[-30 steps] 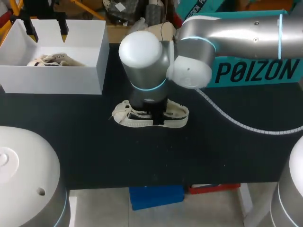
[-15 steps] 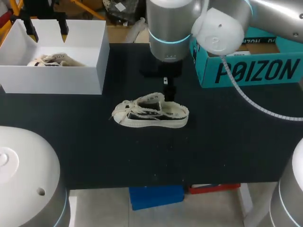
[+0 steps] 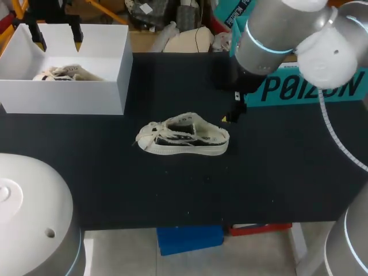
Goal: Take the shoe out of the shoebox, open the shoe tongue, remove and reinsert the insole, then place the shoe into the shoebox
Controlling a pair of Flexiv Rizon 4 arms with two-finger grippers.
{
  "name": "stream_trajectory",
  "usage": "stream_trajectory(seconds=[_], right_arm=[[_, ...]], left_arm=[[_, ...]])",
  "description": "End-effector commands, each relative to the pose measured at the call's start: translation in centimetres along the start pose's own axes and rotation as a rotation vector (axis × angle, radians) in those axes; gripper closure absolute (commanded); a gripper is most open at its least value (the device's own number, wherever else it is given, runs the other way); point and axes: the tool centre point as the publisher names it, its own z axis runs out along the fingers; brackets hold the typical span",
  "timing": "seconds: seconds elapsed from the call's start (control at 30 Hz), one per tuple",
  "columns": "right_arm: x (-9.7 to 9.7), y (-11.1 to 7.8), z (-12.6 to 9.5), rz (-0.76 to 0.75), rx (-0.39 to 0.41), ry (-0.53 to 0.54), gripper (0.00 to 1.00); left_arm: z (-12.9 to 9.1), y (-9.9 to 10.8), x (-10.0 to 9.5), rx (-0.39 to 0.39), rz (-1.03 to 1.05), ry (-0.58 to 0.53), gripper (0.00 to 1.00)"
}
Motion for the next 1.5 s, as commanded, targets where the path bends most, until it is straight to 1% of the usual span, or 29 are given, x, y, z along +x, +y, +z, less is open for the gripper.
stream_trajectory(seconds=[0.03, 1.23, 1.37, 1.43, 1.5], right_arm=[[0.3, -1.3, -0.2, -0.001, -0.178, -0.006, 0.0], [0.3, -1.3, -0.2, -0.001, -0.178, -0.006, 0.0], [0.3, -2.0, 1.2, 0.007, -0.246, 0.006, 0.0], [0.2, -2.3, 1.9, 0.01, -0.266, 0.014, 0.0], [0.0, -2.4, 2.5, 0.01, -0.306, 0.011, 0.0]], left_arm=[[0.0, 0.0, 0.0, -0.001, -0.001, -0.001, 0.0], [0.0, 0.0, 0.0, -0.001, -0.001, -0.001, 0.0], [0.0, 0.0, 0.0, -0.001, -0.001, -0.001, 0.0], [0.0, 0.0, 0.0, -0.001, -0.001, -0.001, 0.0], [0.0, 0.0, 0.0, -0.001, -0.001, -0.001, 0.0]])
